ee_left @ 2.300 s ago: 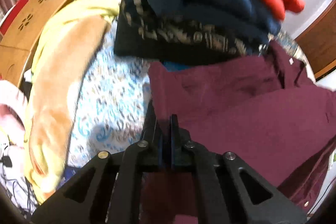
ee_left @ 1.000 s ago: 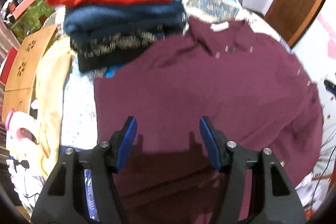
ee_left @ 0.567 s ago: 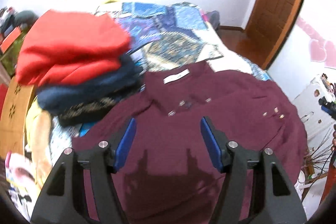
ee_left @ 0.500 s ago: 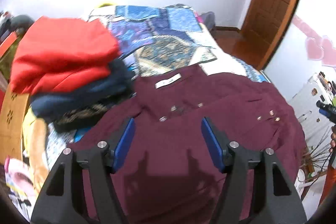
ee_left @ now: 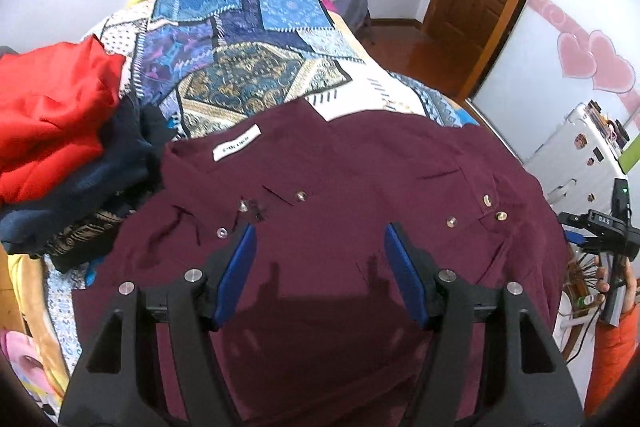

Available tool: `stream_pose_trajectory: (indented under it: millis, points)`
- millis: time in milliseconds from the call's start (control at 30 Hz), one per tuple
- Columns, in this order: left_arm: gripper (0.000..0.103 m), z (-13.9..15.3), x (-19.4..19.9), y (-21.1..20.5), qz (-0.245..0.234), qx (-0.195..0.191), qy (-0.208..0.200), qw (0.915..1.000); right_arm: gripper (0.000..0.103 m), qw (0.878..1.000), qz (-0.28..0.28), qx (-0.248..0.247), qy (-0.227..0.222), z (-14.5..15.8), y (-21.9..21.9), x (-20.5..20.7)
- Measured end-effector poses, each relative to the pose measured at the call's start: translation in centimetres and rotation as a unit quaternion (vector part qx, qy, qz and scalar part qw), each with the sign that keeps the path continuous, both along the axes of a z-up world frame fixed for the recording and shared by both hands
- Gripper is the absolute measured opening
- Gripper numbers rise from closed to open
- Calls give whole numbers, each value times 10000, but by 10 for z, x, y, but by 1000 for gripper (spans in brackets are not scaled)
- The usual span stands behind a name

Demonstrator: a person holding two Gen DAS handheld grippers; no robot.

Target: Fold large clothes

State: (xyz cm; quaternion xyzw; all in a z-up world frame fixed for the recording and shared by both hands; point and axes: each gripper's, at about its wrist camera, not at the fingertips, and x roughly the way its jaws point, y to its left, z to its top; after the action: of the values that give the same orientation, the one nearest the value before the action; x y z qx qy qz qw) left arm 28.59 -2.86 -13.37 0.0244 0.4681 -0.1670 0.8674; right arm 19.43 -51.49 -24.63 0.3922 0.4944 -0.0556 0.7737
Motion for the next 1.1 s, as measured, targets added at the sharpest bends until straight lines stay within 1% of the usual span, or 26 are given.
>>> stream_pose_trajectory:
  millis: [100,233,300,333,367,400,433,500,533,567,633,667,700,733,767,800,833,867,900,967,1000,1067,1100]
  points:
    - [65,-6,1,0,27,-12,65,10000,71,9999,-87,-52,-103,2,0,4]
    - [65,-11,1,5,109,-82,153,9998,71,9996,-216,-46,-202,-2,0,13]
    - [65,-12,1,8,154,-106,185,9997,68,9992,-304,-130,-236,-3,1,17]
    - [65,-13,1,9,166,-111,189,9996,62,9990,-325,-187,-259,-3,1,19]
    - [65,-14,0,10,182,-119,188,9996,51,9986,-345,-266,-295,-3,3,20]
    - [65,-14,-1,11,194,-127,182,9996,44,9981,-386,-372,-293,-2,5,21]
    - [65,-14,-3,11,195,-132,167,9996,30,9977,-418,-469,-258,-1,6,22]
    - [65,-12,-7,13,179,-122,77,9997,22,9973,-437,-501,-306,2,6,22]
    - [65,-11,-9,13,178,-112,33,9998,13,9971,-451,-511,-351,7,5,21]
    - [65,-10,-11,14,168,-108,-13,9998,10,9969,-454,-509,-384,11,5,22]
    - [65,-8,-15,17,135,-121,-87,9998,9,9961,-449,-475,-590,28,6,21]
    - [65,-7,-17,18,121,-132,-115,9998,5,9956,-408,-470,-707,38,8,22]
    - [65,-5,-19,20,106,-148,-158,9997,4,9948,-334,-466,-845,49,13,23]
    - [65,-4,-21,22,100,-154,-187,9997,3,9935,-254,-444,-1018,58,17,24]
    - [65,-3,-22,23,95,-160,-217,9996,3,9905,-122,-399,-1310,73,25,23]
    - [65,-2,-24,25,93,-175,-258,9995,3,9850,74,-503,-1647,98,39,24]
    - [65,0,-26,27,95,-211,-287,9993,3,9809,206,-658,-1819,113,49,25]
    - [65,1,-27,29,96,-248,-302,9992,3,9739,414,-828,-2072,131,65,26]
    - [65,2,-29,32,89,-313,-325,9989,3,9642,738,-934,-2370,152,85,27]
    - [65,4,-33,36,105,-364,-373,9986,3,9540,1030,-1179,-2558,171,113,29]
    - [65,6,-37,39,123,-397,-416,9983,3,9516,1099,-1324,-2547,175,124,30]
    - [66,7,-42,43,132,-428,-451,9980,3,9509,1194,-1475,-2446,172,136,31]
    - [68,8,-45,45,125,-429,-473,9979,5,9524,1223,-1583,-2300,166,141,32]
